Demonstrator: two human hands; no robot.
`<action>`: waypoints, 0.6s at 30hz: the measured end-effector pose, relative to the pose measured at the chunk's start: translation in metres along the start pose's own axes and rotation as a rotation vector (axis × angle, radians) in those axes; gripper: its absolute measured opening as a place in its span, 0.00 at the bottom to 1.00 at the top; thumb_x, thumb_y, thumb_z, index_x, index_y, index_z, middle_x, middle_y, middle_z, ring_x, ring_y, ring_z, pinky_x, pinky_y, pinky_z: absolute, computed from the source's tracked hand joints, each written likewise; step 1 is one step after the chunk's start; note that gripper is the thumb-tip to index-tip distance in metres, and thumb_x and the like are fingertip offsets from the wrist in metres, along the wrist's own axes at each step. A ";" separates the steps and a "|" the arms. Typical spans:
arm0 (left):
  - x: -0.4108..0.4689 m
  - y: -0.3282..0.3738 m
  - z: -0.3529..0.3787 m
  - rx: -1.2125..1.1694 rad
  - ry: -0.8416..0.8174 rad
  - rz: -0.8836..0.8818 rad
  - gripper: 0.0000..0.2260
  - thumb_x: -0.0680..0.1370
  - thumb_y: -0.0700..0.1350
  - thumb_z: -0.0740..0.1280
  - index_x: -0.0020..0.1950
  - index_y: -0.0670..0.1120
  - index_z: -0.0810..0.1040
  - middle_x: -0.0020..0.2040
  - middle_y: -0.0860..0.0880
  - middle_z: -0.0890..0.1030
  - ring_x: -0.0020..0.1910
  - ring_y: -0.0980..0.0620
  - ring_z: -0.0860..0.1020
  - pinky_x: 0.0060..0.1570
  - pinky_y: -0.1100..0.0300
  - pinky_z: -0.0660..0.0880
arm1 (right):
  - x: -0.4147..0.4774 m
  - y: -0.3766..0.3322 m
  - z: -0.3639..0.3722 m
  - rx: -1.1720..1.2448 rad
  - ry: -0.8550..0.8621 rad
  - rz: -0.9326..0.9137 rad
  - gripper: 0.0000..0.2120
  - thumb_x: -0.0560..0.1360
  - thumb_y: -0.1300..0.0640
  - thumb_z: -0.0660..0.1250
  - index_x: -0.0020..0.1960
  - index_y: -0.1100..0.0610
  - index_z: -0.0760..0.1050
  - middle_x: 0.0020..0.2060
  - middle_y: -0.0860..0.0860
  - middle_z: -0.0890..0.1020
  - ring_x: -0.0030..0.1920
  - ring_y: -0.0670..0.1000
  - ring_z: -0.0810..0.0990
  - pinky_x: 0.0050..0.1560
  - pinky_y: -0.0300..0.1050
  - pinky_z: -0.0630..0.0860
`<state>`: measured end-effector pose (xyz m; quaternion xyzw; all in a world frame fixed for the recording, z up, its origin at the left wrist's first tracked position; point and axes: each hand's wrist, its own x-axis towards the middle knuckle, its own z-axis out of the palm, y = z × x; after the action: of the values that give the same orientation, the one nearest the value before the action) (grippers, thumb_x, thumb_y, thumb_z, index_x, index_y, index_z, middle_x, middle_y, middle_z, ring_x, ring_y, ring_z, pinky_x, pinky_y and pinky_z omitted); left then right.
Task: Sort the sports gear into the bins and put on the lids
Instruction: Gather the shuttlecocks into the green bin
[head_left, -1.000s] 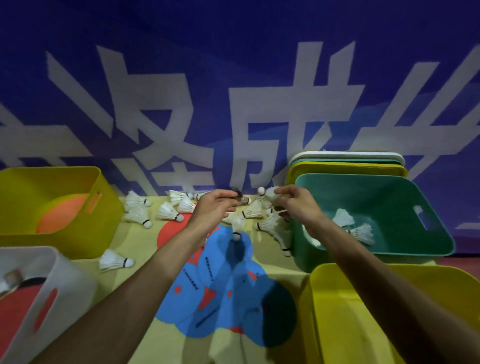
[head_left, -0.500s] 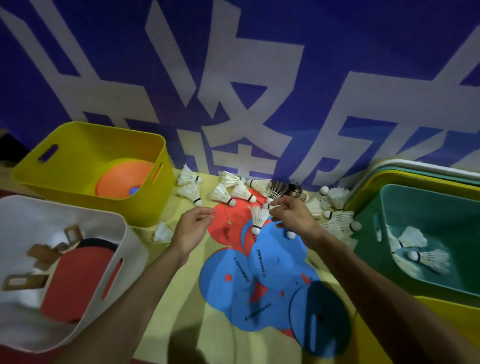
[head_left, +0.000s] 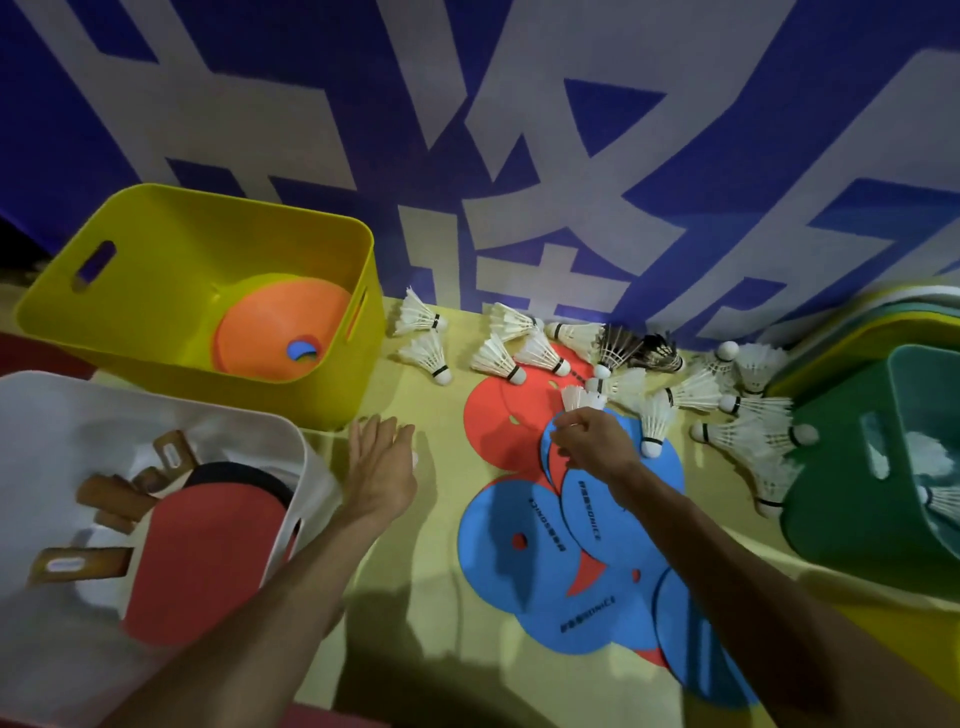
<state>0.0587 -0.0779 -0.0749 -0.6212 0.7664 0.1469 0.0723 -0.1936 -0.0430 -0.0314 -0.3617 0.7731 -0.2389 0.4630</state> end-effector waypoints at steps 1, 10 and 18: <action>0.001 -0.003 0.004 0.028 0.007 0.000 0.23 0.75 0.38 0.61 0.71 0.47 0.66 0.69 0.46 0.68 0.73 0.45 0.59 0.74 0.49 0.43 | 0.001 0.002 0.001 -0.008 0.004 0.015 0.06 0.74 0.61 0.66 0.50 0.59 0.77 0.40 0.56 0.81 0.42 0.57 0.81 0.47 0.56 0.79; 0.000 -0.004 0.023 0.018 0.028 -0.005 0.17 0.74 0.36 0.62 0.61 0.48 0.74 0.58 0.47 0.73 0.60 0.46 0.69 0.55 0.56 0.64 | 0.004 0.021 0.012 -0.051 0.045 0.065 0.05 0.74 0.59 0.65 0.48 0.54 0.77 0.46 0.56 0.83 0.47 0.57 0.82 0.50 0.55 0.81; -0.009 0.022 0.009 -0.184 0.007 -0.084 0.13 0.75 0.47 0.66 0.59 0.53 0.74 0.54 0.52 0.79 0.58 0.48 0.74 0.56 0.53 0.58 | 0.009 0.030 0.007 -0.049 0.118 0.116 0.10 0.73 0.57 0.66 0.53 0.57 0.78 0.41 0.55 0.82 0.39 0.53 0.80 0.44 0.54 0.81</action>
<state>0.0386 -0.0629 -0.0783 -0.6572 0.7232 0.2115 0.0184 -0.2005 -0.0317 -0.0606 -0.3127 0.8244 -0.2135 0.4207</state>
